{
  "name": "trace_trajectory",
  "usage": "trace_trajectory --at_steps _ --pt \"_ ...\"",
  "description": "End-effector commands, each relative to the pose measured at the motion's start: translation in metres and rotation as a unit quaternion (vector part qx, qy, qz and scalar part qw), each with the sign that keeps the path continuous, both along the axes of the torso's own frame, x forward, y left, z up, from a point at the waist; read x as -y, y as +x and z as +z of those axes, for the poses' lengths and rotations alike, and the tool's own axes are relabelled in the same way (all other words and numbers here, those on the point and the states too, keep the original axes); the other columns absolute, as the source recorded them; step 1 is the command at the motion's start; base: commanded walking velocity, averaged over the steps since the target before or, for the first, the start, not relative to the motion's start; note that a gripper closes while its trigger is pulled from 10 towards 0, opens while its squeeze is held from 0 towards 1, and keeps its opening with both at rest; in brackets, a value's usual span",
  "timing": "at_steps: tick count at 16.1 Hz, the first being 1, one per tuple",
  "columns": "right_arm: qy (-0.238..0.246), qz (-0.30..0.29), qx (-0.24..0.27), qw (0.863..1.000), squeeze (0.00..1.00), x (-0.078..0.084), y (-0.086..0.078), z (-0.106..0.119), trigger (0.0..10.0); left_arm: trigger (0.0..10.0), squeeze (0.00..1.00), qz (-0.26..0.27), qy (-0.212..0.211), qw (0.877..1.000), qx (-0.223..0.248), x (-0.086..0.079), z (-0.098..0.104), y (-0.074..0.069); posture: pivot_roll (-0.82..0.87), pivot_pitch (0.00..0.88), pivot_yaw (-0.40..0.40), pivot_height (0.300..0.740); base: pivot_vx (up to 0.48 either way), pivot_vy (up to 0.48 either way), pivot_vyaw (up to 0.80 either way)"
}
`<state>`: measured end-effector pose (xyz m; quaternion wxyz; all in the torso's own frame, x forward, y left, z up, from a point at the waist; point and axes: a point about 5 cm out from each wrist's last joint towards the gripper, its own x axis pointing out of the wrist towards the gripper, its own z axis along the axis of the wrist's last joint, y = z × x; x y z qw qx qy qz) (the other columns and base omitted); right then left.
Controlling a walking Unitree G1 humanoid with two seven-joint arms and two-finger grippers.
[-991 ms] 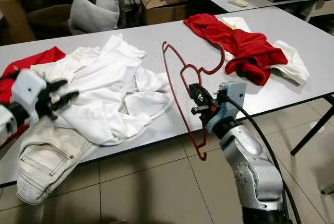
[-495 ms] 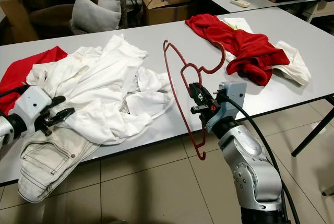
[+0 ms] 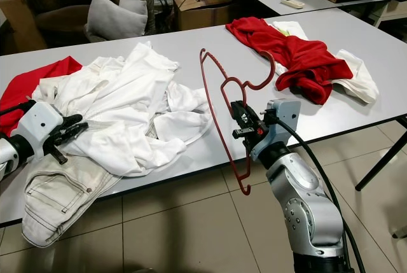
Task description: Hang hanger
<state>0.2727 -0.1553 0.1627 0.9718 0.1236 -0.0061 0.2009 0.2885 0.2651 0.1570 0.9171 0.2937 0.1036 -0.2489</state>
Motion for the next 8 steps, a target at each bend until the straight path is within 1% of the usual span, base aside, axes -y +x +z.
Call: trace_trajectory --at_steps 1,3,4,5,6,7,8 --pt "0.0 -0.003 0.009 1.0 0.0 0.0 0.001 0.003 10.0 0.0 0.0 -0.01 -0.001 1.0 -0.001 -0.001 0.001 -0.002 0.05 0.0 0.087 0.74 0.0 0.0 0.0" --pt "-0.001 -0.003 0.008 1.0 0.0 0.0 0.001 0.003 10.0 0.0 0.0 -0.018 0.002 1.0 -0.006 -0.002 -0.001 -0.005 0.05 0.0 0.083 0.74 0.0 0.0 0.0" --pt "-0.001 -0.002 0.009 1.0 0.0 0.0 0.001 0.003 10.0 0.0 0.0 -0.017 -0.005 1.0 0.006 -0.002 0.001 -0.005 0.05 0.0 0.081 0.74 0.0 0.0 0.0" --pt "-0.002 0.001 0.01 1.0 0.0 -0.001 0.002 0.004 10.0 0.0 0.0 -0.027 -0.016 0.999 0.02 -0.001 0.006 -0.005 0.05 0.0 0.081 0.74 0.0 0.0 0.0" --pt "-0.006 0.017 0.016 1.0 0.0 -0.002 0.002 0.006 10.0 0.0 0.0 -0.063 -0.036 0.996 0.054 0.005 0.017 -0.009 0.05 0.0 0.082 0.74 0.0 0.0 0.0" --pt "-0.005 0.039 0.025 0.999 0.0 -0.004 0.002 0.009 10.0 0.0 0.0 -0.09 -0.051 0.992 0.074 0.008 0.025 -0.015 0.05 0.0 0.083 0.74 0.0 0.0 0.0" --pt "0.005 0.075 0.037 0.996 0.0 -0.006 0.001 0.016 10.0 0.0 0.0 -0.09 -0.075 0.986 0.115 0.006 0.038 -0.017 0.05 0.0 0.083 0.74 0.0 0.0 0.0"
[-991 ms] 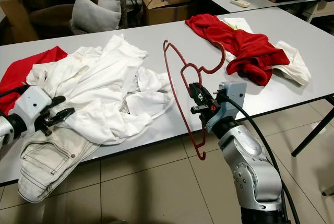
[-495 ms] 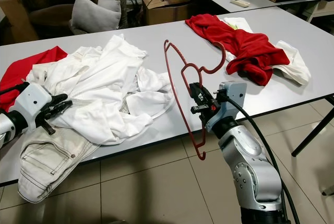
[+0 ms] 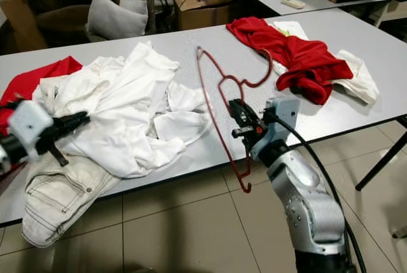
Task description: Hang hanger
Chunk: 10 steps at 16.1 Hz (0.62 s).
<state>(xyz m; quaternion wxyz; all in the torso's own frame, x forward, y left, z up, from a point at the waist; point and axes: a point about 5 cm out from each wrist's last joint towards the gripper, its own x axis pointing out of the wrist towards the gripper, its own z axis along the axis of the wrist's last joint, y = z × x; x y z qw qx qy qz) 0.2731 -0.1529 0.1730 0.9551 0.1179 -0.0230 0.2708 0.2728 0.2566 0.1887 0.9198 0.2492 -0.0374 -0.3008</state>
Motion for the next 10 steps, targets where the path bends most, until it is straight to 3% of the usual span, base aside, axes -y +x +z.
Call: trace_trajectory --at_steps 1,5,6,7,9,10 --pt "0.007 0.049 0.021 0.999 0.0 -0.005 -0.002 0.011 10.0 0.0 0.0 0.011 -0.031 0.998 0.052 -0.007 0.024 0.0 0.06 0.0 0.075 0.74 0.0 0.0 0.0" --pt "0.005 0.173 0.044 0.984 0.0 -0.006 -0.006 0.027 10.0 0.0 0.0 0.002 -0.174 0.978 0.118 -0.019 0.079 0.001 0.09 0.0 0.048 0.74 0.0 0.0 0.0" --pt "0.011 0.193 0.046 0.98 0.0 -0.008 -0.007 0.03 10.0 0.0 0.0 -0.015 -0.21 0.972 0.109 -0.018 0.083 0.0 0.09 0.0 0.045 0.74 0.0 0.0 0.0" --pt "0.03 0.246 0.049 0.968 0.0 -0.013 -0.01 0.035 10.0 0.0 0.0 -0.068 -0.267 0.959 0.07 -0.01 0.084 -0.004 0.09 0.0 0.044 0.74 0.0 0.0 0.0" --pt "0.033 0.273 0.049 0.96 0.0 -0.015 -0.012 0.037 10.0 0.0 0.0 -0.077 -0.224 0.971 0.022 -0.002 0.072 -0.004 0.1 0.0 0.041 0.74 0.0 0.0 0.0" --pt "0.031 0.245 0.055 0.968 0.0 -0.009 -0.007 0.04 10.0 0.0 0.0 -0.034 -0.136 0.99 -0.009 0.001 0.053 0.005 0.1 0.0 0.039 0.74 0.0 0.0 0.0"
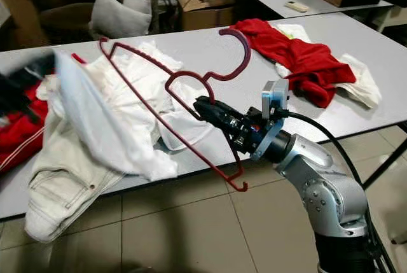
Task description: Hang hanger
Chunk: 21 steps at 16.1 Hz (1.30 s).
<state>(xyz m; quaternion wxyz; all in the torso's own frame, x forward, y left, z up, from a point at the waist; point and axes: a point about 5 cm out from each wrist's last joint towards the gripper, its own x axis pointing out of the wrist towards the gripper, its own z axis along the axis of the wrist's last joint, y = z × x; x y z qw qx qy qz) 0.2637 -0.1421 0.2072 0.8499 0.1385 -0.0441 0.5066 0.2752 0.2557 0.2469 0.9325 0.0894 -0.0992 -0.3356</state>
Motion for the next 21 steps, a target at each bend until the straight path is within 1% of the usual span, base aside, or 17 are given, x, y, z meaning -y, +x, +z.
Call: trace_trajectory --at_steps 1,3,4,6,7,9,10,11,12,13,14,15,17,18,19,20,21 --pt "0.006 -0.027 0.013 1.0 0.0 0.007 0.005 0.007 10.0 0.0 0.0 0.036 0.072 0.997 -0.023 0.001 -0.013 0.009 0.1 0.0 0.039 0.74 0.0 0.0 0.0" --pt "0.023 -0.052 0.014 0.998 0.0 0.017 0.0 0.012 10.0 0.0 0.0 0.054 0.132 0.989 -0.025 0.015 -0.018 0.026 0.09 0.0 0.043 0.74 0.0 0.0 0.0" --pt "0.019 -0.054 0.014 0.998 0.0 0.022 -0.008 0.013 10.0 0.0 0.0 0.039 0.134 0.99 -0.018 0.031 -0.015 0.036 0.09 0.0 0.048 0.74 0.0 0.0 0.0" --pt "-0.016 -0.047 0.006 0.999 0.0 0.028 -0.023 0.007 10.0 0.0 0.0 0.043 0.144 0.989 -0.01 0.045 -0.012 0.053 0.06 0.0 0.071 0.74 0.0 0.0 0.0" --pt "-0.055 -0.047 -0.009 0.997 0.0 0.034 -0.035 -0.001 10.0 0.0 0.0 0.052 0.164 0.985 0.001 0.055 -0.013 0.066 0.03 0.0 0.091 0.74 0.0 0.0 0.0" --pt "-0.068 -0.063 -0.02 0.996 0.0 0.04 -0.04 -0.006 10.0 0.0 0.0 0.047 0.131 0.99 0.012 0.07 -0.007 0.074 0.02 0.0 0.105 0.74 0.0 0.0 0.0" --pt "-0.074 -0.086 -0.025 0.993 0.0 0.044 -0.043 -0.008 10.0 0.0 0.0 0.031 0.084 0.996 0.021 0.087 0.001 0.08 0.0 0.0 0.117 0.74 0.0 0.0 0.0" --pt "-0.072 -0.09 -0.026 0.993 0.0 0.044 -0.045 -0.007 10.0 0.0 0.0 0.025 0.087 0.996 0.018 0.095 -0.002 0.083 0.0 0.0 0.117 0.74 0.0 0.0 0.0" --pt "-0.075 -0.096 -0.028 0.992 0.0 0.044 -0.047 -0.007 10.0 2.0 0.0 0.025 0.123 0.992 0.012 0.1 -0.014 0.086 -0.01 0.0 0.129 0.74 0.0 0.0 0.0" --pt "-0.083 -0.098 -0.032 0.991 0.0 0.042 -0.048 -0.01 10.0 10.0 0.0 0.034 0.142 0.989 0.002 0.1 -0.024 0.089 -0.02 0.0 0.132 0.74 0.0 0.0 0.0" --pt "-0.089 -0.096 -0.035 0.991 0.0 0.041 -0.049 -0.012 10.0 10.0 0.06 0.01 0.127 0.992 -0.018 0.102 -0.027 0.088 -0.02 0.0 0.13 0.74 0.0 0.0 0.0" --pt "-0.093 -0.094 -0.038 0.991 0.0 0.04 -0.049 -0.014 10.0 10.0 1.0 -0.015 0.126 0.991 -0.033 0.102 -0.029 0.085 -0.01 0.0 0.124 0.74 0.0 0.0 0.0" --pt "-0.095 -0.093 -0.04 0.99 0.0 0.039 -0.048 -0.015 10.0 10.0 1.0 -0.052 0.171 0.982 -0.055 0.1 -0.038 0.077 0.0 0.0 0.115 0.74 0.0 0.0 0.0" --pt "-0.096 -0.089 -0.041 0.991 0.0 0.037 -0.047 -0.015 10.0 10.0 1.0 -0.06 0.214 0.973 -0.069 0.094 -0.049 0.073 0.01 0.0 0.107 0.74 0.0 0.0 0.0" --pt "-0.094 -0.084 -0.041 0.991 0.0 0.035 -0.045 -0.015 10.0 10.0 1.0 -0.046 0.241 0.967 -0.074 0.086 -0.054 0.073 0.01 0.0 0.105 0.74 0.0 0.0 0.0" --pt "-0.093 -0.082 -0.041 0.992 0.0 0.034 -0.044 -0.015 10.0 10.0 0.85 -0.035 0.242 0.967 -0.073 0.08 -0.052 0.074 0.01 0.0 0.1 0.74 0.0 0.0 0.0" --pt "-0.092 -0.079 -0.041 0.992 0.0 0.034 -0.044 -0.015 10.0 10.0 0.1 -0.019 0.236 0.969 -0.067 0.075 -0.049 0.076 0.02 0.0 0.098 0.74 0.0 0.0 0.0"
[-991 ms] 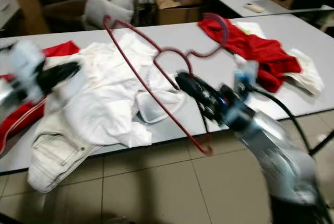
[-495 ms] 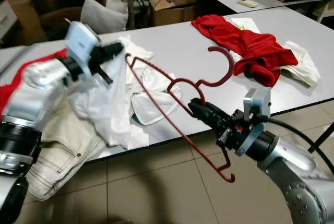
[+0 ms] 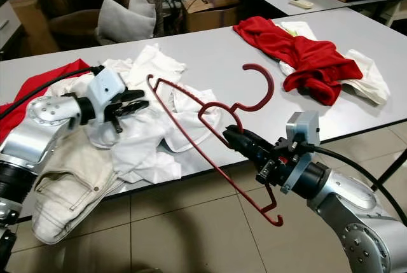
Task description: Hang hanger
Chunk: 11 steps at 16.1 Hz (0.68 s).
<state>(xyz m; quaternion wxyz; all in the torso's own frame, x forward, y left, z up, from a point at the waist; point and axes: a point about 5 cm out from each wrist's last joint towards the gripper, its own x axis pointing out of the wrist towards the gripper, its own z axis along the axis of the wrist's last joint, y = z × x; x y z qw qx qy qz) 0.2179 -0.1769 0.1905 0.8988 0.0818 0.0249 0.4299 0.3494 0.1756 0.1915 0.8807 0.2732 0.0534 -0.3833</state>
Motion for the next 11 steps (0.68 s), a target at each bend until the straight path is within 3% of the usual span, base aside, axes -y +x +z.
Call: trace_trajectory --at_steps 1,3,4,6,8,11 --pt "-0.005 0.01 -0.001 1.0 0.0 -0.003 0.001 0.001 10.0 10.0 0.0 0.038 -0.021 0.998 0.034 -0.016 0.018 0.005 0.02 0.0 0.094 0.74 0.0 0.0 0.0" --pt "-0.003 0.018 -0.003 1.0 0.0 -0.005 0.0 0.0 10.0 10.0 0.0 0.091 -0.066 0.991 0.067 -0.035 0.037 0.01 0.02 0.0 0.093 0.74 0.0 0.0 0.0" --pt "-0.001 0.024 -0.004 1.0 0.0 -0.008 0.0 -0.001 10.0 10.0 0.0 0.104 -0.061 0.991 0.063 -0.044 0.04 0.009 0.02 0.0 0.095 0.74 0.0 0.0 0.0" --pt "-0.012 0.037 -0.014 0.999 0.0 -0.013 -0.002 -0.007 10.0 10.0 0.0 0.091 0.006 0.995 0.029 -0.059 0.025 0.0 0.02 0.0 0.094 0.74 0.0 0.0 0.0" --pt "-0.045 0.023 -0.044 0.998 0.0 -0.014 0.001 -0.022 10.0 10.0 0.0 0.036 0.043 0.998 -0.036 -0.055 -0.001 -0.017 0.03 0.0 0.091 0.74 0.0 0.0 0.0" --pt "-0.089 -0.034 -0.069 0.993 0.0 -0.006 0.01 -0.036 10.0 10.0 0.0 -0.01 0.039 0.995 -0.089 -0.044 -0.02 -0.031 0.03 0.0 0.093 0.74 0.0 0.0 0.0"
